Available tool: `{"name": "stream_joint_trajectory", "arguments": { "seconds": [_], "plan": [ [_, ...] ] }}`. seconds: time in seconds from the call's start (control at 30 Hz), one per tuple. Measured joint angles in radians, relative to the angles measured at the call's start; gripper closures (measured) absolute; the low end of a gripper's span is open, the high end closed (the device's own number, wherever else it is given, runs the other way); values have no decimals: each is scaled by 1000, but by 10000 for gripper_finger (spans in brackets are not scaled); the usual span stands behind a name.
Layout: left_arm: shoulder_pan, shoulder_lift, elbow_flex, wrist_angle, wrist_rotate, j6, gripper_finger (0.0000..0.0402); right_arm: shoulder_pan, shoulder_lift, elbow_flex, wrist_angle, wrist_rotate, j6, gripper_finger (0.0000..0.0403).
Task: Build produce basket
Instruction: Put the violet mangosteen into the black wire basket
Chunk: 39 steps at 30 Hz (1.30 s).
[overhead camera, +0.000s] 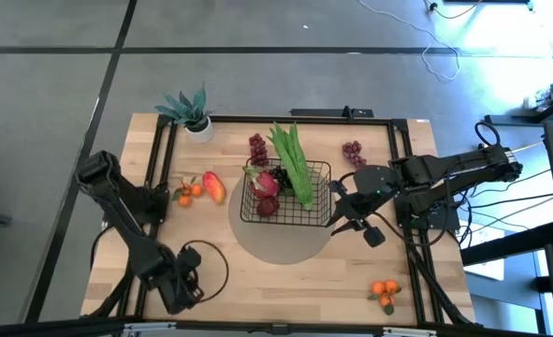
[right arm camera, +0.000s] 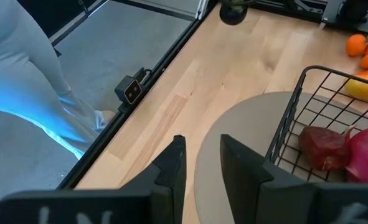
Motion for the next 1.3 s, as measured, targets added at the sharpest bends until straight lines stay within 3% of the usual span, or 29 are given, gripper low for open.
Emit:
{"name": "stream_joint_trajectory", "arguments": {
  "seconds": [0.27,0.53,0.67,0.9,1.3],
  "plan": [
    [151,-184,0,0,-171,146,168,-1,-1,0,0,0,-3,318],
    [397,-306,1,16,-284,424,168,-1,-1,0,0,1,-5,318],
    [531,-304,1,81,-329,537,168,-1,-1,0,1,3,-5,318],
    [704,-242,1,338,-326,792,168,-1,-1,0,1,49,-5,318],
    [792,-94,1,359,-281,833,168,-2,-1,0,1,53,-6,318]
  ]
}}
